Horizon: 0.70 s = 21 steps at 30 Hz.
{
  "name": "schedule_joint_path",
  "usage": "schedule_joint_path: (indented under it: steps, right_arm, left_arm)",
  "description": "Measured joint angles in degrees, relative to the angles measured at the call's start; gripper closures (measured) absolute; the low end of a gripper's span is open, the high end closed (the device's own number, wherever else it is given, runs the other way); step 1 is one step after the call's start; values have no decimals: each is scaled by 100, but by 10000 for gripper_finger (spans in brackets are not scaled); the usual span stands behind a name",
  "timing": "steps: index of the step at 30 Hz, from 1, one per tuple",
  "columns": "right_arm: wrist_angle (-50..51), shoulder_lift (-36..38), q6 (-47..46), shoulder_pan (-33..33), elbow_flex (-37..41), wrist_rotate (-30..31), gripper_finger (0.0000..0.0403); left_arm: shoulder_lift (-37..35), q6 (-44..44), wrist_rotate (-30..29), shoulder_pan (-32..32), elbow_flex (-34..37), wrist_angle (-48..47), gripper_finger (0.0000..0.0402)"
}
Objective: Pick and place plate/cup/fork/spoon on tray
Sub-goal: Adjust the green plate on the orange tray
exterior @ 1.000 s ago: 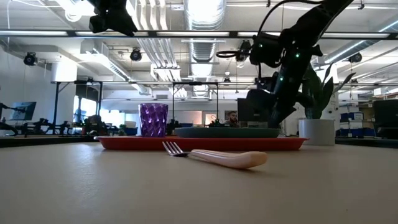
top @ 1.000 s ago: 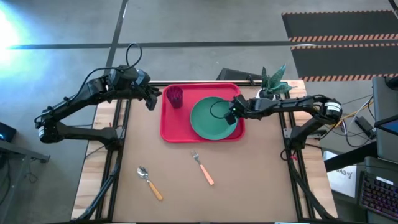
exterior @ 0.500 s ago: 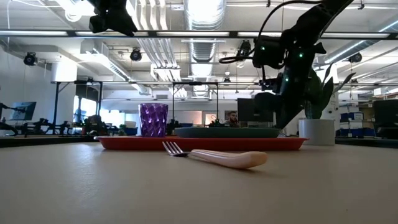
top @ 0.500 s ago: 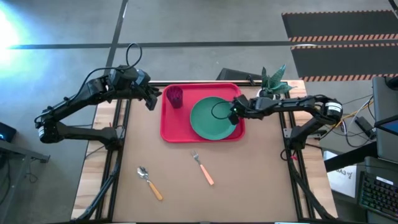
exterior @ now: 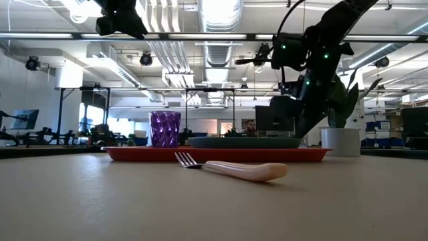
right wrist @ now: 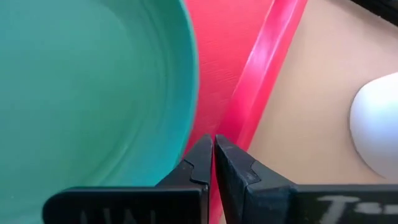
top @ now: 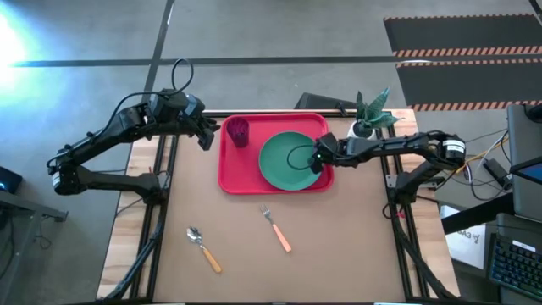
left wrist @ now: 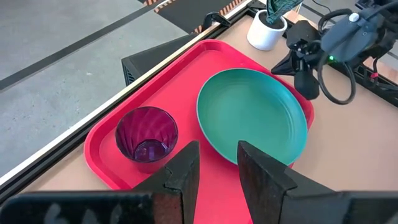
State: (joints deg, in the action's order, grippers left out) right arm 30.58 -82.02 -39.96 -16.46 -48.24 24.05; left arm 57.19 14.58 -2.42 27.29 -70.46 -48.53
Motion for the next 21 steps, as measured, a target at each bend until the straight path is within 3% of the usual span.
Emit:
schedule_joint_path:
  steps: [12, 17, 21]
  right_arm:
    - [-996, -2, -37, 121, 43, 15, 395]
    - [-744, 4, 6, -48, 30, -28, 395]
    - [-527, -27, -80, -329, 95, -645, 395]
  left_arm:
    - [0, -30, 0, 0, 0, 0, 311]
    - [0, -28, 0, 0, 0, -2, 311]
    - [0, -28, 0, 0, 0, -4, 311]
